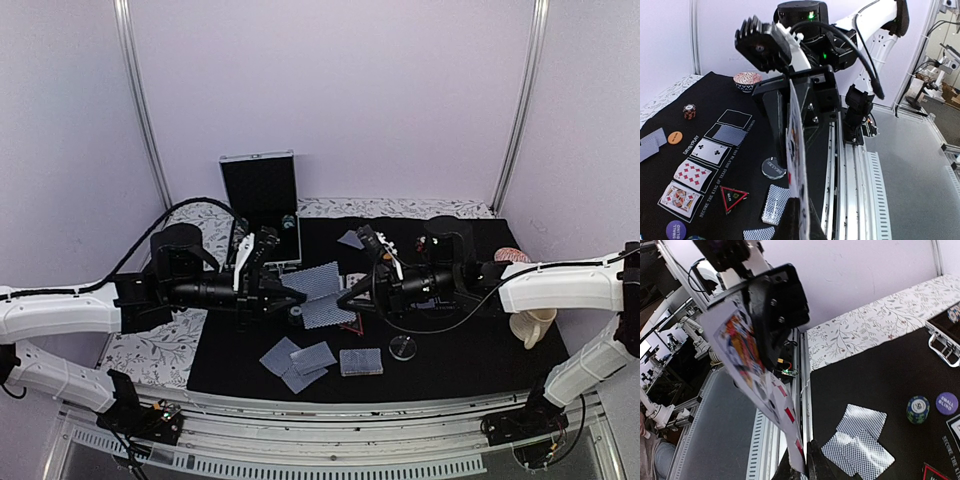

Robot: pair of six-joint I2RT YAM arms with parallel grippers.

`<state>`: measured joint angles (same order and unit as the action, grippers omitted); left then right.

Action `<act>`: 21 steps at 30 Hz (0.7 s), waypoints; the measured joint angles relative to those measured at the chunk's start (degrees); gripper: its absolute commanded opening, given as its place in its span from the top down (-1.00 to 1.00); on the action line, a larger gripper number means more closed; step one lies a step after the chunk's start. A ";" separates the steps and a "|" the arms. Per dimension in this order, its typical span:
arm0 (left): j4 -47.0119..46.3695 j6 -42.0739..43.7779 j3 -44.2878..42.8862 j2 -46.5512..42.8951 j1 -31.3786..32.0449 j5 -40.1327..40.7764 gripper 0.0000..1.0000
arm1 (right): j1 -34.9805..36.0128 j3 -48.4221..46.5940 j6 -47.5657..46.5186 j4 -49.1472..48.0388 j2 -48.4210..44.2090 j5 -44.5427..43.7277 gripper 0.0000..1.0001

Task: Distribute texas hold em gaming equipment
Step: Pick up the poker card from the face-down deck piles, then place the poker card in the community card area.

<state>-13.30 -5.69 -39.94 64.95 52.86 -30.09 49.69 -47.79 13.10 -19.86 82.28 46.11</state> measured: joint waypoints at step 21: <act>14.80 1.14 -2.21 -3.02 -8.20 23.32 1.00 | -26.12 7.17 7.72 16.59 -12.35 -16.22 0.96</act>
<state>1.50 -4.56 -42.15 61.93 44.66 -6.76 23.57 -40.62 20.82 -3.27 69.93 29.89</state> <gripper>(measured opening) 0.006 0.023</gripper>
